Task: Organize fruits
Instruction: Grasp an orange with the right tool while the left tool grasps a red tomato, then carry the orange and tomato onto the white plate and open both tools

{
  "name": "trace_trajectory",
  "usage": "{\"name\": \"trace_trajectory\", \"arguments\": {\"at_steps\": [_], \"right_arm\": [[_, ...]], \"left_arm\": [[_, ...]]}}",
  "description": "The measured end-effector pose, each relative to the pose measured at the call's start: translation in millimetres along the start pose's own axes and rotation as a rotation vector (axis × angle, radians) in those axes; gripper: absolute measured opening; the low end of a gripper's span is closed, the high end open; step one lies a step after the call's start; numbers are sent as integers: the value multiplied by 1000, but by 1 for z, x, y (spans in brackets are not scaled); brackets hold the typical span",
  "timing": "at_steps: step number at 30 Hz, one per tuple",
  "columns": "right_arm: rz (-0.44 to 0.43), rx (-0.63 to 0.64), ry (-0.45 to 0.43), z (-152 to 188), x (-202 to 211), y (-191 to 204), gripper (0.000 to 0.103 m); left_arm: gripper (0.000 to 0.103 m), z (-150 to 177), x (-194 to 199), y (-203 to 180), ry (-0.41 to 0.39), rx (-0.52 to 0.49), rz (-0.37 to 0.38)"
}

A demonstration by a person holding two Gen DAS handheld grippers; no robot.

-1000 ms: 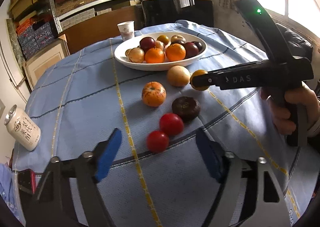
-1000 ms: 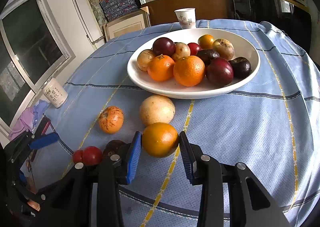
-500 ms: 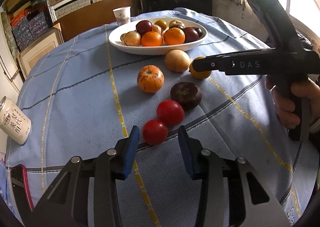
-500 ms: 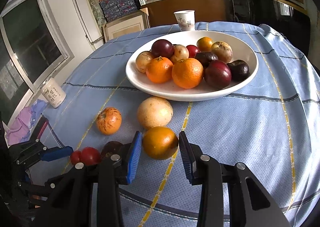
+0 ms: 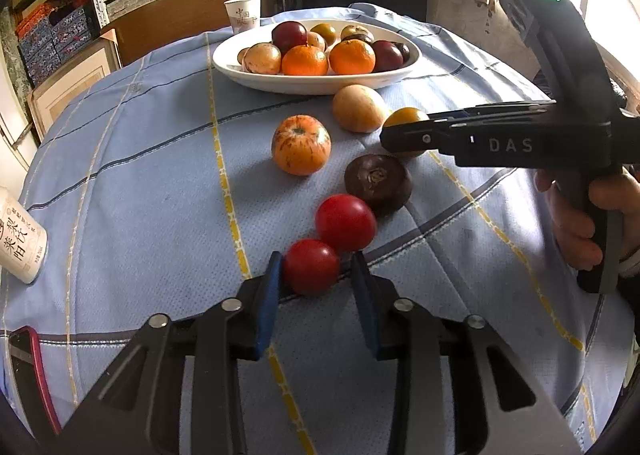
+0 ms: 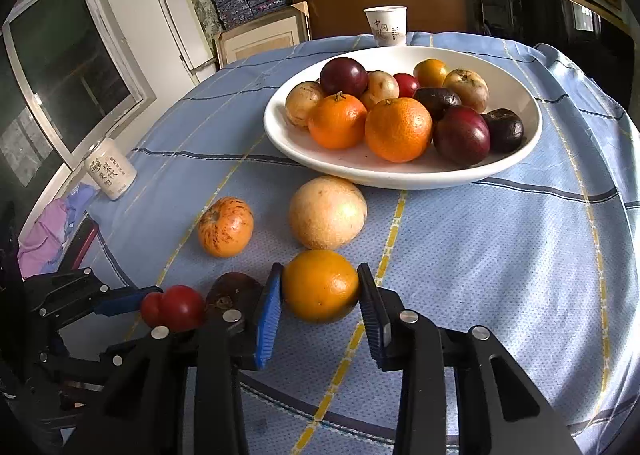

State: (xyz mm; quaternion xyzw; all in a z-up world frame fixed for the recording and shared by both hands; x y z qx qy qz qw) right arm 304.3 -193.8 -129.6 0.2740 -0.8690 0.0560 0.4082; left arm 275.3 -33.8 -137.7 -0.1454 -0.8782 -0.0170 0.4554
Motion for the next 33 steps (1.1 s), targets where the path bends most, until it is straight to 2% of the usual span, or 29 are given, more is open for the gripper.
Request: {"name": "trace_trajectory", "arguments": {"at_steps": [3,8,13,17,19,23,26,30,33], "right_arm": [[-1,-21,-4,0,2,-4,37],[-8,-47,-23,-1,8,-9,37],[-18,-44,-75,-7,23,-7,37],[3,-30,-157,-17,41,-9,37],[8,-46,-187,-21,46,-15,37],[11,-114,-223,-34,50,-38,37],[44,-128,-264,-54,52,-57,37],[68,-145,-287,-83,35,-83,37],[57,-159,-285,-95,20,-96,37]], "left_arm": [[26,-1,0,1,-2,4,-1],[26,-3,5,1,-25,3,-16],[26,-8,23,0,-82,34,22],[26,-22,31,2,-119,70,34],[26,-38,34,2,-124,73,46],[26,-80,32,1,-145,59,15],[26,-121,23,-2,-142,100,43],[26,-179,1,-6,-168,124,35],[26,-211,-24,-3,-153,139,17]]}}
Point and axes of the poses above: each gripper's, at about its wrist camera, not at the fingertips, and x roughly against the way its jaws point, y to its left, z to its underside, the point moved 9 cm from there along -x, roughly the way its jaws point, and after that the axes turned 13 degrees about x, right-handed, at the moved point
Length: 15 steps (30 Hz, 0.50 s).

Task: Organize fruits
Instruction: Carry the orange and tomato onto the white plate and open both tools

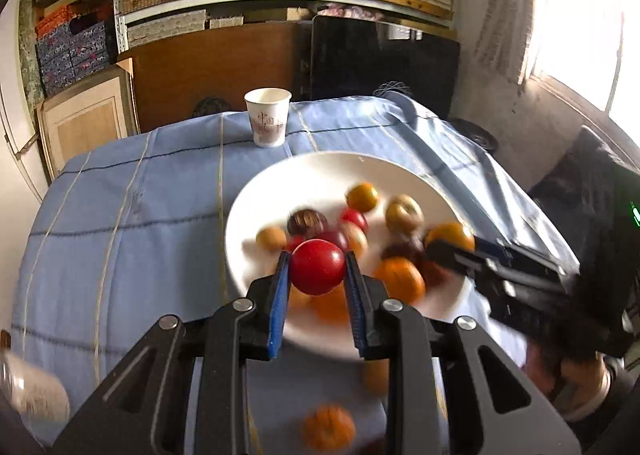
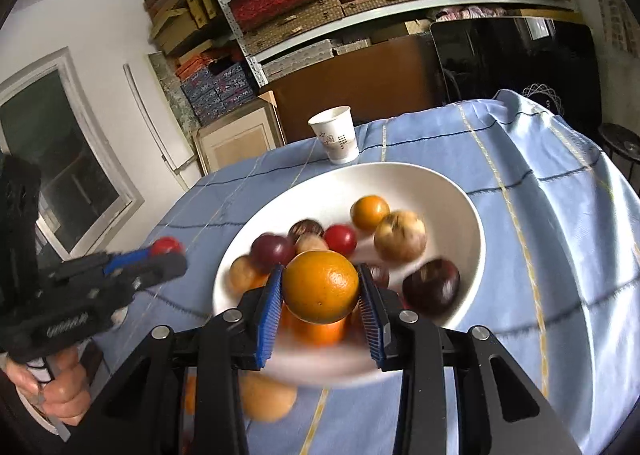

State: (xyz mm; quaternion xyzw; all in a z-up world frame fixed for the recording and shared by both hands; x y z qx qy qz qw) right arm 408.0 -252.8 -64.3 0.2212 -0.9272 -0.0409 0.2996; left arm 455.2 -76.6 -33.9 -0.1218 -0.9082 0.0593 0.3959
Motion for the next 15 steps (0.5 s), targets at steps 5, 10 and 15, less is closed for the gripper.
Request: {"name": "trace_trajectory", "arguments": {"at_steps": [5,10,15], "right_arm": [[-3,0,33,-6,-29,-14,37],[-21,-18,6,-15,-28,-19,59],[-18,-61,-68,-28,5,-24,64]], "left_arm": [[26,-23,-45,7,45,29,-34],[63,-32,-56,11,61,61,-77],[86,-28,-15,13,-48,28,-156]]}}
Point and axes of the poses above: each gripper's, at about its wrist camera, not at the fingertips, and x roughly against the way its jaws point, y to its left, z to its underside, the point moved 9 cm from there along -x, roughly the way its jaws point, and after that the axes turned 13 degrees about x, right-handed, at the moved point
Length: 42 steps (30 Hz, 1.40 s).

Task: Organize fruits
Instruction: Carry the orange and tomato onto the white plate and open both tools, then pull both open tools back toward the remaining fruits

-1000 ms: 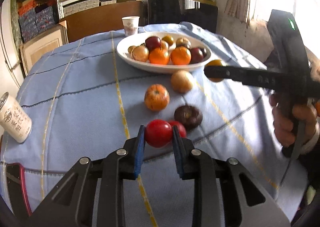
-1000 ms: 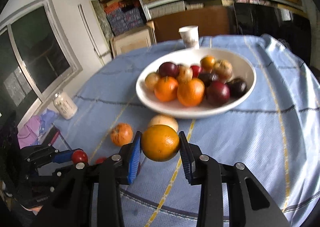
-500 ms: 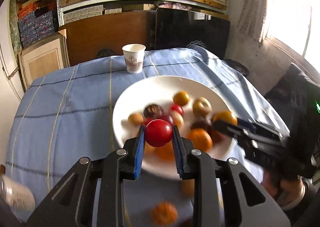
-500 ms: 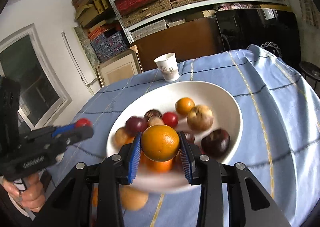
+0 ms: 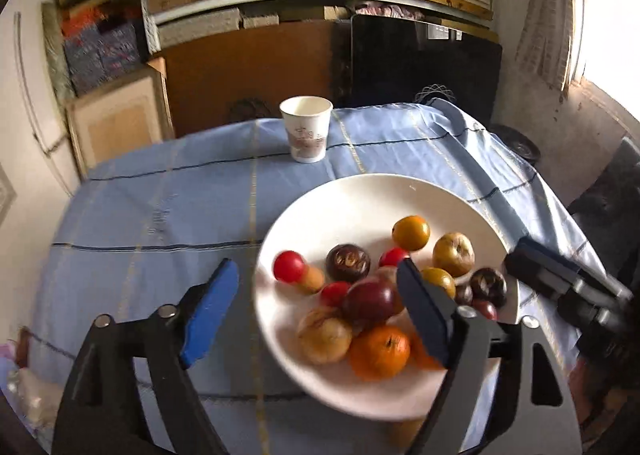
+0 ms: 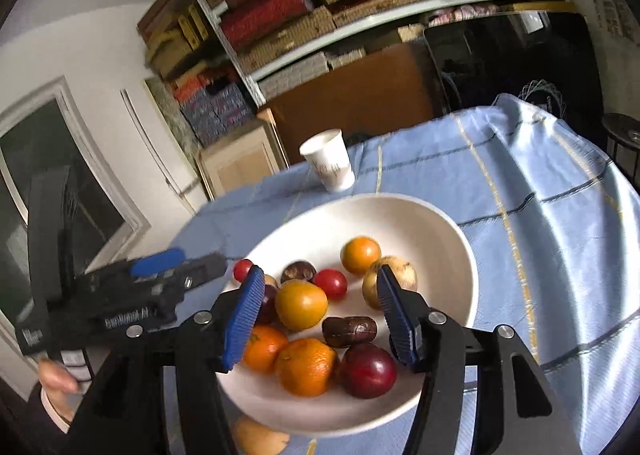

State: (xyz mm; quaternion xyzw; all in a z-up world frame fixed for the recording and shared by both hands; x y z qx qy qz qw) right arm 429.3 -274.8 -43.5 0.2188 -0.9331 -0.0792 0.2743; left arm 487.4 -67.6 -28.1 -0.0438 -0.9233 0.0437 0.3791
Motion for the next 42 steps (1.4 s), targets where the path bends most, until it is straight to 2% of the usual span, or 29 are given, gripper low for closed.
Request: {"name": "trace_trajectory", "arguments": {"at_steps": [1,5,9,12,14,16,18,21,22,25,28,31,32,33,34,37,42], "right_arm": [[12,-3,-14,-1,8,0,68],[26,-20,-27,11,27,3,70],[19,-15,13,35,33,12,75],[7,19,51,52,36,23,83],[14,40,68,61,40,29,85],[23,50,84,70,41,34,89],[74,80,114,80,40,38,89],[107,127,111,87,40,48,89],[104,156,102,88,40,55,89],[121,231,105,93,43,69,93],[44,261,154,103,45,89,93],[-48,311,221,116,44,112,93],[-43,342,238,119,43,117,92],[-24,393,252,124,42,123,91],[-18,432,257,128,43,130,84],[-30,526,285,137,42,144,72],[-52,529,313,142,45,144,60]], "left_arm": [[91,3,9,3,-13,1,-21],[96,21,41,9,-60,1,-58],[97,49,69,13,-89,-12,-88],[98,71,82,17,-89,-29,-110],[98,86,88,22,-90,-27,-105],[98,102,92,34,-99,11,-85],[98,119,90,53,-87,87,-61],[98,136,76,77,16,148,-76],[98,136,77,84,17,156,-80],[98,133,90,104,-47,178,-161],[98,128,103,111,-98,162,-207],[98,127,110,118,-102,196,-204],[98,129,109,121,-87,215,-189],[98,129,108,122,-73,224,-177],[98,130,108,124,-57,235,-167],[98,132,105,126,-43,255,-159],[98,132,107,128,-55,261,-168]]}}
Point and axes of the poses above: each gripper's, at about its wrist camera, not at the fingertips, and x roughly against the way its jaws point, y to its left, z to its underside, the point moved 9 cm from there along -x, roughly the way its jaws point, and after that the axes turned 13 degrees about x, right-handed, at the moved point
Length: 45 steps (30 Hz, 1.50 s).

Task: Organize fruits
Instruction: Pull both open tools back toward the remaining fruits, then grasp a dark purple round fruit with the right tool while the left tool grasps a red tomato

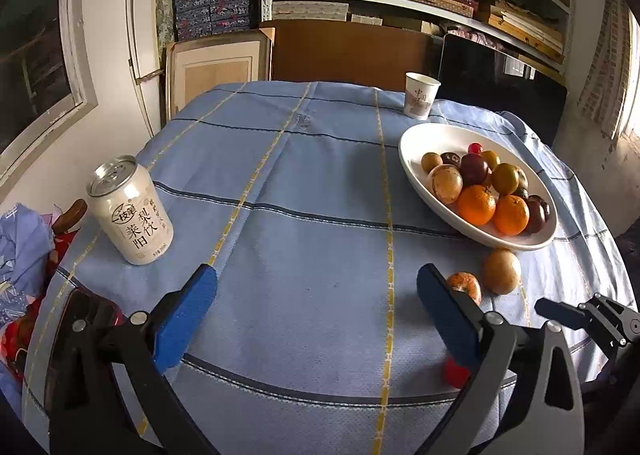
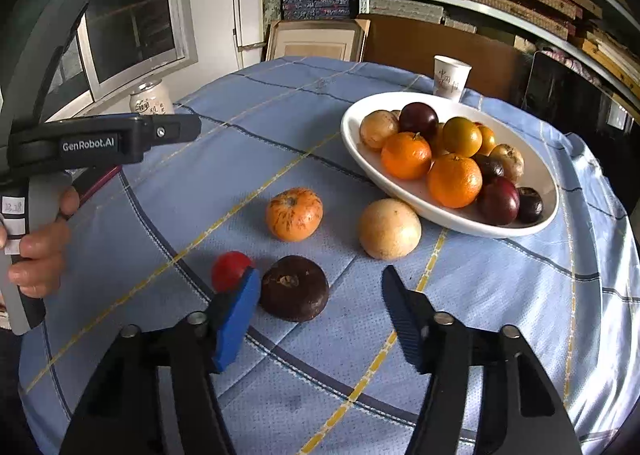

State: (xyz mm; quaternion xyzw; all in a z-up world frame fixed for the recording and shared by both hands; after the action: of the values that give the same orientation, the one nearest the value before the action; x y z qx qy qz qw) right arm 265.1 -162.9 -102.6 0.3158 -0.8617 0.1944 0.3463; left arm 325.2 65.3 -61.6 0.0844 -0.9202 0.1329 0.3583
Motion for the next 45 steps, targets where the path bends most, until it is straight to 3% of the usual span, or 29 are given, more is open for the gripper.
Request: {"name": "trace_trajectory", "arguments": {"at_steps": [13,19,33,35,37,41,45], "right_arm": [[-62,35,92,15,-17,12,57],[-79,-6,89,12,-26,11,57],[-36,16,92,4,-35,17,57],[-30,19,94,3,-36,16,53],[-30,23,92,3,-36,17,43],[-32,8,80,3,-32,14,43],[-29,-91,47,5,-17,-8,43]], "left_arm": [[98,7,-6,-1,23,-11,-8],[98,9,-4,-5,26,-16,10],[98,15,-6,-13,31,-46,6],[98,16,-8,-13,34,-52,0],[98,17,-9,-13,38,-56,0],[98,21,-14,-15,50,-74,-9],[98,35,-13,-31,102,-143,78]]}}
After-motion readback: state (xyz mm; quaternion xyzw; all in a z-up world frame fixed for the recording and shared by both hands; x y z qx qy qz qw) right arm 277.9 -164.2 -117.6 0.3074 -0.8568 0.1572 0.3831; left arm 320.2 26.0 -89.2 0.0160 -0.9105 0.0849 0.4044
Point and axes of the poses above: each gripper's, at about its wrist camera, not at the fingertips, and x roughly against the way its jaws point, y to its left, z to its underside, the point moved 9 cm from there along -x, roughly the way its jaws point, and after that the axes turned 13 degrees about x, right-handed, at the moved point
